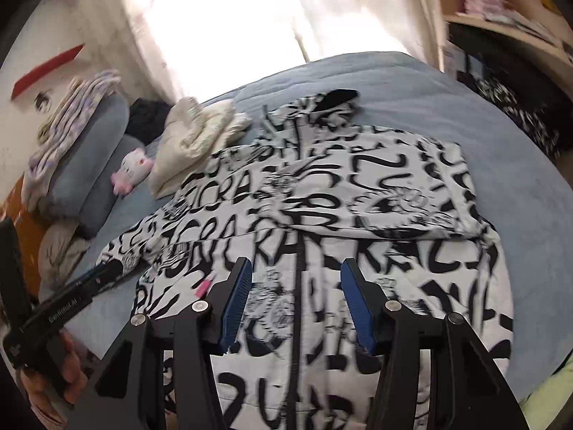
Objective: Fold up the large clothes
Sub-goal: 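Move the left gripper to the other sleeve and grasp its cuff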
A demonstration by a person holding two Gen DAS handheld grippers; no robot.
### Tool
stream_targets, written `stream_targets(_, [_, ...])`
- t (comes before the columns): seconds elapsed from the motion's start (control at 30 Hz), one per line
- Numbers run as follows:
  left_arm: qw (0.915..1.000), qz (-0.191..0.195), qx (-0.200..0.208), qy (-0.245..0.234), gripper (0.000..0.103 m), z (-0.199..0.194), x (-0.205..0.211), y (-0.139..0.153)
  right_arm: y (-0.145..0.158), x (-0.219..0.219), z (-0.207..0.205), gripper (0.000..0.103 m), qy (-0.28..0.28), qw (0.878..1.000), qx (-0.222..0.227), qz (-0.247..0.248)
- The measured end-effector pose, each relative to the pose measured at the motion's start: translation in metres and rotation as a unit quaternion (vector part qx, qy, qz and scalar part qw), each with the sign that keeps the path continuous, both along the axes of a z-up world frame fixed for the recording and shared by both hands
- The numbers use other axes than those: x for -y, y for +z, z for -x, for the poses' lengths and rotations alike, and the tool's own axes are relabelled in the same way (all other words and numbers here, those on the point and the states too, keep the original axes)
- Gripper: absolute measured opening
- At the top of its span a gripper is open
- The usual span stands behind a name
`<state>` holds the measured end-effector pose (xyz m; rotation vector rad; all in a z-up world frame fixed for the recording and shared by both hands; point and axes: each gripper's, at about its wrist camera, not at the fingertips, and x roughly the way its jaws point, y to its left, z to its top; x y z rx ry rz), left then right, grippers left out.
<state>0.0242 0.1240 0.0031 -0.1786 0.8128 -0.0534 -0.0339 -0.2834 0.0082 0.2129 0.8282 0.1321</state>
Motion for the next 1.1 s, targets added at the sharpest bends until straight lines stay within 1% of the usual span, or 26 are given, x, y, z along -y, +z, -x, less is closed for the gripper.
stream_targets(0.17, [0.9995, 0.004, 0.008, 0.03, 0.046, 0.012, -0.049, 0.001, 0.005, -0.061, -0.002, 0.053, 0.035, 0.999, 0.005, 0.022])
stream_targets(0.47, [0.9971, 0.01, 0.003, 0.076, 0.048, 0.02, -0.129, -0.018, -0.005, -0.179, -0.022, 0.053, 0.091, 0.994, 0.012, 0.067])
stream_targets(0.53, [0.9961, 0.021, -0.004, 0.086, 0.048, 0.02, -0.151, -0.027, -0.008, -0.211, -0.027, 0.053, 0.106, 0.991, 0.017, 0.08])
stream_targets(0.63, [0.9946, 0.036, -0.01, 0.096, 0.049, 0.021, -0.175, -0.037, -0.018, -0.251, -0.039, 0.053, 0.125, 0.988, 0.013, 0.086])
stream_targets(0.77, [0.9908, 0.069, -0.02, 0.115, 0.049, 0.018, -0.213, -0.057, -0.034, -0.297, -0.056, 0.056, 0.144, 0.984, 0.008, 0.101])
stream_targets(0.83, [0.9863, 0.105, -0.027, 0.124, 0.049, 0.015, -0.239, -0.071, -0.044, -0.325, -0.067, 0.057, 0.153, 0.982, 0.002, 0.107])
stream_targets(0.87, [0.9844, 0.117, -0.029, 0.128, 0.049, 0.013, -0.247, -0.076, -0.048, -0.33, -0.072, 0.057, 0.156, 0.982, 0.0, 0.107])
stream_targets(0.9, [0.9806, 0.138, -0.032, 0.136, 0.049, 0.011, -0.263, -0.085, -0.054, -0.341, -0.078, 0.057, 0.161, 0.981, -0.004, 0.106])
stream_targets(0.97, [0.975, 0.162, -0.034, 0.149, 0.049, 0.009, -0.282, -0.097, -0.065, -0.364, -0.09, 0.057, 0.168, 0.98, -0.01, 0.105])
stream_targets(1.07, [0.9636, 0.202, -0.04, 0.17, 0.049, 0.005, -0.314, -0.118, -0.081, -0.392, -0.107, 0.057, 0.179, 0.978, -0.02, 0.101])
stream_targets(1.1, [0.9584, 0.221, -0.046, 0.174, 0.049, 0.002, -0.327, -0.128, -0.086, -0.4, -0.112, 0.057, 0.183, 0.978, -0.023, 0.101])
